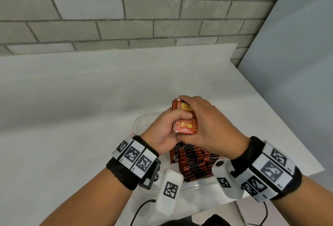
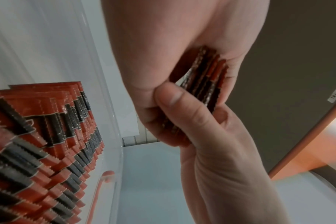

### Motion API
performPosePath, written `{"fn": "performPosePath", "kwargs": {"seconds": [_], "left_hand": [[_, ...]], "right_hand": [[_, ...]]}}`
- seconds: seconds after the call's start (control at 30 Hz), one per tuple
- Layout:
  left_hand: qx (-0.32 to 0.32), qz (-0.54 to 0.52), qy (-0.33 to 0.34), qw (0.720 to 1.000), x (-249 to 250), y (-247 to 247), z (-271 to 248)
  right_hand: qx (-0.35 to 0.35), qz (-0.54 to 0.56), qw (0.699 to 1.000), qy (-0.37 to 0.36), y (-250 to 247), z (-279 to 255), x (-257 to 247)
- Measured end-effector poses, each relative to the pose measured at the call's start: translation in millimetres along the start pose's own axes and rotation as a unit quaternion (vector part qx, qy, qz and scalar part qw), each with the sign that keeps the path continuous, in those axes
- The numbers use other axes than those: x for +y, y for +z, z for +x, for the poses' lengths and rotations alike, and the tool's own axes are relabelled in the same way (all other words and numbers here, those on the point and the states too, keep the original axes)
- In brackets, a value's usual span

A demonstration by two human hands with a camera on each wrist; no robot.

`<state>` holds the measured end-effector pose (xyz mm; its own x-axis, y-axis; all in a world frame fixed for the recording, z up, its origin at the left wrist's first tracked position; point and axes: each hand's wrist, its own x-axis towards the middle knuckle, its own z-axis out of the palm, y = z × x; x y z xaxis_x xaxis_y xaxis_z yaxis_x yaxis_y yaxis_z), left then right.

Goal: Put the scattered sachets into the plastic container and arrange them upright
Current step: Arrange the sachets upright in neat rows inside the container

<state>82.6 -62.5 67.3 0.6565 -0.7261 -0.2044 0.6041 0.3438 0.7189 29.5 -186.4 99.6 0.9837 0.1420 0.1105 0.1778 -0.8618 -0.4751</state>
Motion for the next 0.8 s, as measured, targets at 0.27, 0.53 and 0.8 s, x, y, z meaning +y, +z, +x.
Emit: {"fn": "performPosePath", "kwargs": {"seconds": [0.27, 0.53, 0.8], "left_hand": [[-0.021, -0.009, 0.014, 1.000, 0.6, -10.3, 0.1], [0.024, 0.001, 0.004, 1.000, -2.7, -12.2, 2.8], [0.066, -0.025, -0.014, 0.997, -6.4, -18.9, 6.4]], "right_hand": [[0.046, 0.179, 0.978, 0.098, -10.0, -4.8, 9.9], [0.114, 0.361, 0.914, 0.144, -22.5, -6.5, 22.3], [0.155, 0.348, 0.916, 0.122, -19.9, -7.7, 23.4]]}}
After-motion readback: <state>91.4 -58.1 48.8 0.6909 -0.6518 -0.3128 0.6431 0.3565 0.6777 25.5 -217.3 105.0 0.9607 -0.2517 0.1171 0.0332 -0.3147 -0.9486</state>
